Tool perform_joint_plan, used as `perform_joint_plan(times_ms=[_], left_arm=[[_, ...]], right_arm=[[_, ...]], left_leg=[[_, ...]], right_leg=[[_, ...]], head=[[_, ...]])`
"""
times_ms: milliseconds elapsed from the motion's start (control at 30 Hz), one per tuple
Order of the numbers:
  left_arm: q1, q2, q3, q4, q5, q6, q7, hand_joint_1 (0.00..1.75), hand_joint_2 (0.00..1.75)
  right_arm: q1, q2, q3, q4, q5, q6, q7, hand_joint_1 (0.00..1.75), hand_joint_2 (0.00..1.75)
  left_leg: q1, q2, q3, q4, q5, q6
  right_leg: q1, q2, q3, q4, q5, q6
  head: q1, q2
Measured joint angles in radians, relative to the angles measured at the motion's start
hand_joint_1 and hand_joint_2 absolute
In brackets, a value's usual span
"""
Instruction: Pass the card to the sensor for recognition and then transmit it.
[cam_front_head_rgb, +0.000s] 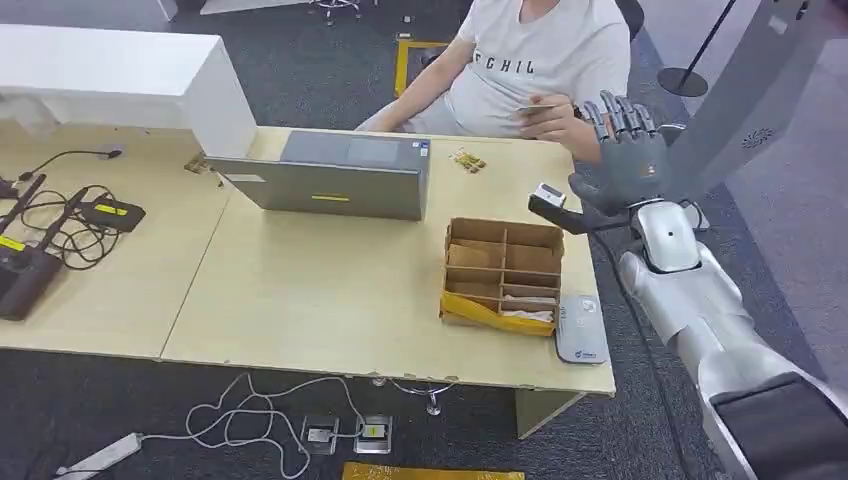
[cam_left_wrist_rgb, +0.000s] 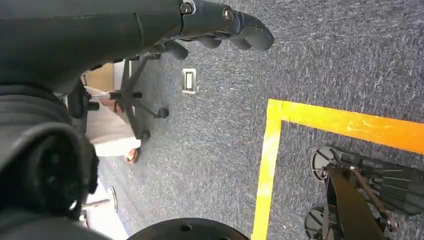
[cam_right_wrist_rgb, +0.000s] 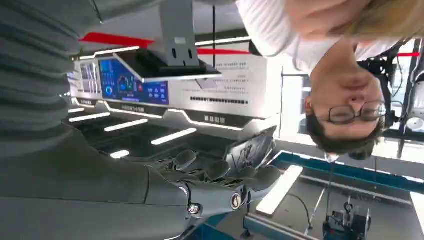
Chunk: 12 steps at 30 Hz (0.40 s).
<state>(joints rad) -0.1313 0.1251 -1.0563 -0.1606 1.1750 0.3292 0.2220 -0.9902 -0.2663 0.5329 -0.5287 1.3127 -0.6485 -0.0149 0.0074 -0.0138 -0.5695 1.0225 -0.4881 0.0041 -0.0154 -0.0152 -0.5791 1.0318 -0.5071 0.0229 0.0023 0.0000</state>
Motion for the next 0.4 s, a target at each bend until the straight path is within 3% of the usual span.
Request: perform_joint_plan(times_ms=[200,400], left_arm=[[0.001,0.003,-0.006,0.0,0.014,-0.001,-0.003,0.0,0.0],[0.009,0.008,-0.006,0.0,0.044,0.001,-0.017,0.0,0.0]], right_arm=[[-0.044,-0.085,-0.026,0.029,0.009,-0.004,-0.009,0.0,0.0],[-0.082,-0.277,-0.094,0.071,-0.059,0.037,-0.043,0.0,0.0]], left_leg=[[-0.001,-0.001,0.0,0.001,0.0,0.0],[-0.001,-0.002,-0.001,0.001,-0.001,0.001]], right_leg=[[0.0,-0.001,0.0,-0.001,0.0,0.0],[-0.001,-0.002,0.001,-0.003,0.0,0.0]], head=[[0.0,0.0],[0.0,0.0]])
